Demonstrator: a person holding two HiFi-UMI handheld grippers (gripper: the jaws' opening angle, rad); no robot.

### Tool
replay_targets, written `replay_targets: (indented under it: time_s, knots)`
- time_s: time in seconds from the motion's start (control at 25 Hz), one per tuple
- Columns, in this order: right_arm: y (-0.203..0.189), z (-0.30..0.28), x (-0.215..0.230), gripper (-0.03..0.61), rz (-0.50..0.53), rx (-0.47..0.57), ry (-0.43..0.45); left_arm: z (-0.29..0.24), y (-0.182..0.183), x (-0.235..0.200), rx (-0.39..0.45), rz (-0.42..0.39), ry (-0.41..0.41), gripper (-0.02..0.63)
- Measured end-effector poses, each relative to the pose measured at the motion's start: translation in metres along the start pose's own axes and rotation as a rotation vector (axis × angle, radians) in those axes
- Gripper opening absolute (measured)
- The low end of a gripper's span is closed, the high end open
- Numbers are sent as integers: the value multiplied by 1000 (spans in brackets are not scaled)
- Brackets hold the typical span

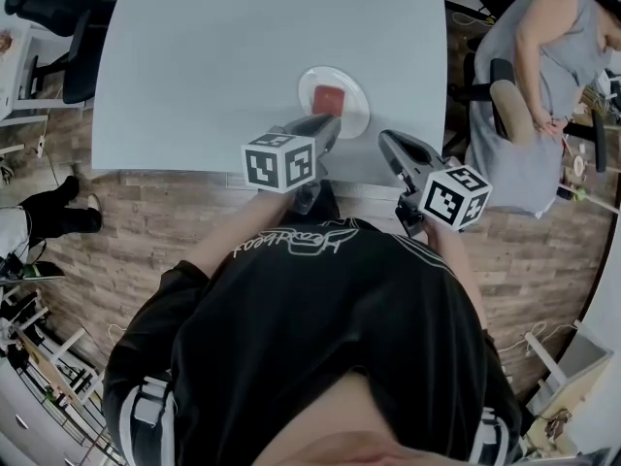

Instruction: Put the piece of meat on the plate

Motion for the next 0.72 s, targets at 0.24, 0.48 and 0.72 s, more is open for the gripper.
replay_targets:
  time_s: [0.24, 0.48, 0.72]
  knots:
    - [-12, 17, -15, 20, 9, 8, 17, 24, -19, 32, 12, 59, -136, 8]
    - [-28, 37, -34, 20, 33, 0, 38, 46, -50, 64, 20, 128, -217, 8]
    - [-58, 64, -61, 20, 70, -24, 67, 71, -96, 90, 33, 180, -240, 8]
Point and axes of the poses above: the fingertips, and each gripper's own axes: z backward along the fingers, x to its right, y out of its top, the point moved 6 cm from there along z, backward along the fingers, and after that the axes turned 11 degrees about y, right-handed, at the moved point
